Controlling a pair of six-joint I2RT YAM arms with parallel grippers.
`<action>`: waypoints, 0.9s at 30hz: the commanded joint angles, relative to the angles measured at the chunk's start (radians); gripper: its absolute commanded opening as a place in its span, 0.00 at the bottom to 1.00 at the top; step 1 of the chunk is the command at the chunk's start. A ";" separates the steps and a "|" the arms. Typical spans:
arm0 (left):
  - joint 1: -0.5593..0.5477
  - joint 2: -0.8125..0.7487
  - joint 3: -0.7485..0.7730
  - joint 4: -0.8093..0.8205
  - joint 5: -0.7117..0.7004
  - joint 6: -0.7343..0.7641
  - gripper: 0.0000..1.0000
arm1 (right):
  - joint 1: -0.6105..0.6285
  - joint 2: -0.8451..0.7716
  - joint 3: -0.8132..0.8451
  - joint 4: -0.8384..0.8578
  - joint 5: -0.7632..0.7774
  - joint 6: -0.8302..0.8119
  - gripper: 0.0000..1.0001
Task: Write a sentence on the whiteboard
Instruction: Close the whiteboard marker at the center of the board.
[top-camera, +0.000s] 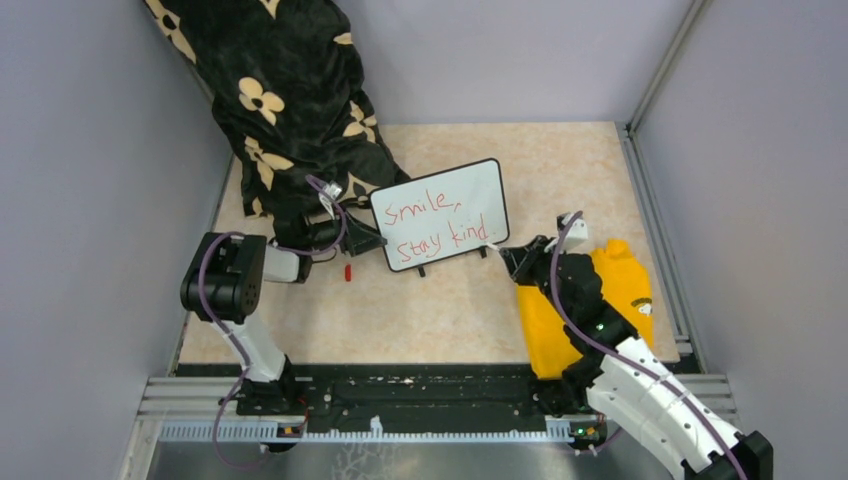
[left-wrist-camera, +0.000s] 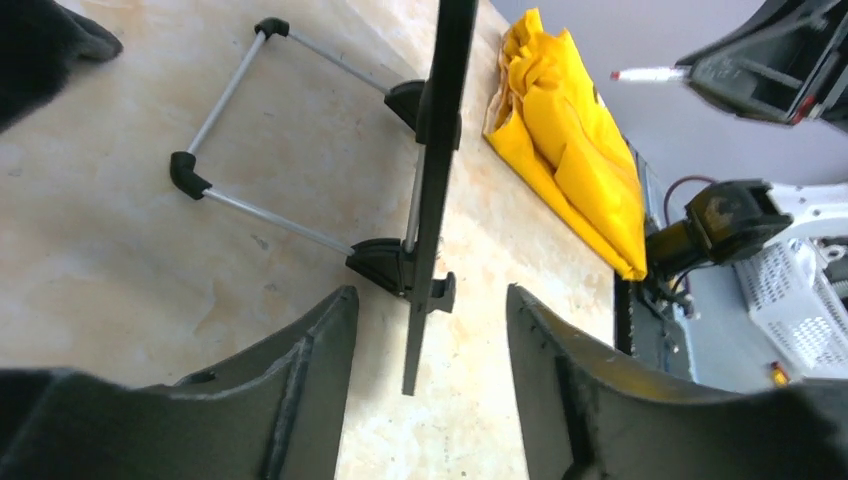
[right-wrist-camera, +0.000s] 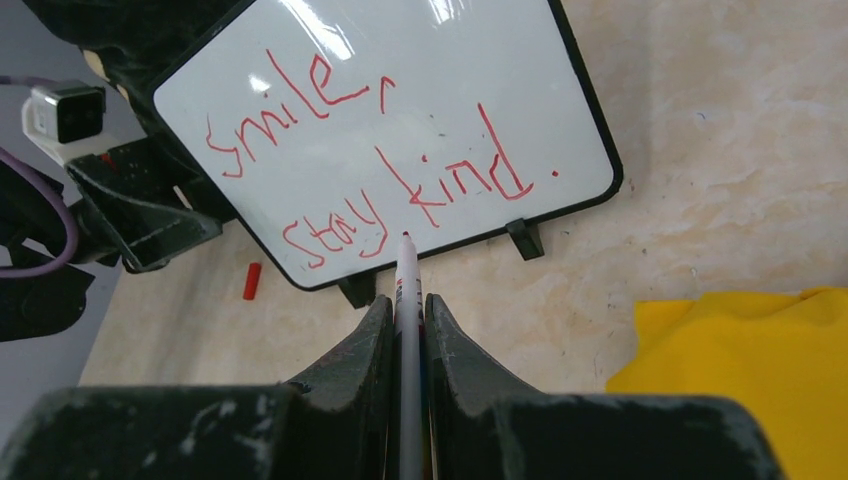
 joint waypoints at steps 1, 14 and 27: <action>0.025 -0.087 -0.026 -0.025 -0.042 0.028 0.73 | -0.007 0.003 0.046 0.011 -0.065 -0.023 0.00; 0.048 -0.717 -0.003 -1.038 -1.094 0.011 0.99 | -0.007 0.015 0.072 0.062 -0.222 -0.037 0.00; 0.048 -0.892 -0.041 -1.078 -0.982 -0.036 0.99 | 0.022 0.044 0.106 -0.001 -0.158 -0.109 0.00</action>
